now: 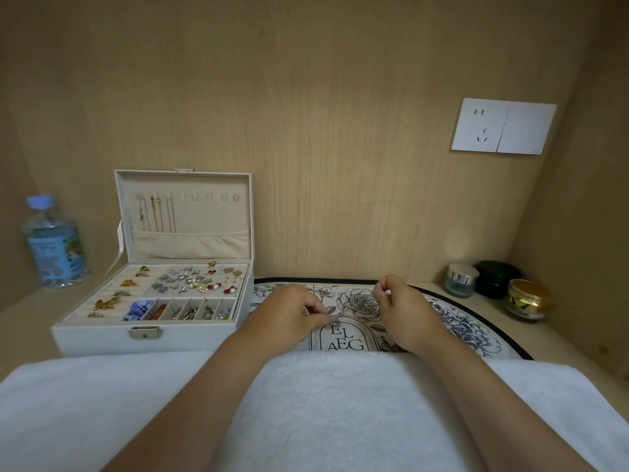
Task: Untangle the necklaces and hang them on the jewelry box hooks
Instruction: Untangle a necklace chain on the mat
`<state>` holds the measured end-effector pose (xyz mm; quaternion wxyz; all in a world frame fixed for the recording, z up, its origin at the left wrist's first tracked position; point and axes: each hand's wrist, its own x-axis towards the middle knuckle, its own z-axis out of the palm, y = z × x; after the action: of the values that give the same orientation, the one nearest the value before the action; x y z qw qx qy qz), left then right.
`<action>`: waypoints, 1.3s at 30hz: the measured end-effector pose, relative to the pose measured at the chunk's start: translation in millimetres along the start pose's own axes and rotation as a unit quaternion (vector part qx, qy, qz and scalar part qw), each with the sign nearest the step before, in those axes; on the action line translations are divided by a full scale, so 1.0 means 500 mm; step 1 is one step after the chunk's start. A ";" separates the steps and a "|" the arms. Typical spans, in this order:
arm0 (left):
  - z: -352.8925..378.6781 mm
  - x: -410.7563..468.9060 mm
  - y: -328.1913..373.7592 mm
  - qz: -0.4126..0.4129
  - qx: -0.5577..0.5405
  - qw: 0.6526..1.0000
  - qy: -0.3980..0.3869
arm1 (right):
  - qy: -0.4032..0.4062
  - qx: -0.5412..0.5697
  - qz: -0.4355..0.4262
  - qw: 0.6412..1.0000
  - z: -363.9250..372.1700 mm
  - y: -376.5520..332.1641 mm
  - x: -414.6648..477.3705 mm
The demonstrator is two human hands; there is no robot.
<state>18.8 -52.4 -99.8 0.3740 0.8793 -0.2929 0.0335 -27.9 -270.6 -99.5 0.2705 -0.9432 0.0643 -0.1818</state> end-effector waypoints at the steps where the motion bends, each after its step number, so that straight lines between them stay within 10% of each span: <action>1: -0.002 -0.001 -0.002 0.007 0.014 1.000 0.004 | -0.013 -0.027 0.006 1.000 -0.001 0.000 -0.002; 13: 0.030 0.000 0.017 -0.042 -0.180 0.983 -0.015 | -0.081 -0.177 -0.081 0.978 0.005 -0.009 -0.011; 19: 0.027 0.000 0.029 -0.069 -0.220 0.973 -0.022 | -0.183 0.273 -0.027 0.944 0.023 -0.040 -0.018; 30: 0.009 -0.004 0.029 -0.078 -0.299 0.950 -0.034 | -0.170 0.408 0.000 0.897 0.004 -0.046 -0.017; 39: 0.037 -0.008 0.018 -0.016 -0.141 0.987 0.077 | -0.172 0.401 0.017 0.900 0.011 -0.053 -0.024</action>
<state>7.7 -68.2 -108.3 0.5158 0.8174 -0.2508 0.0536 -36.3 -242.9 -93.4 0.6356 -0.7703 -0.0461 -0.0223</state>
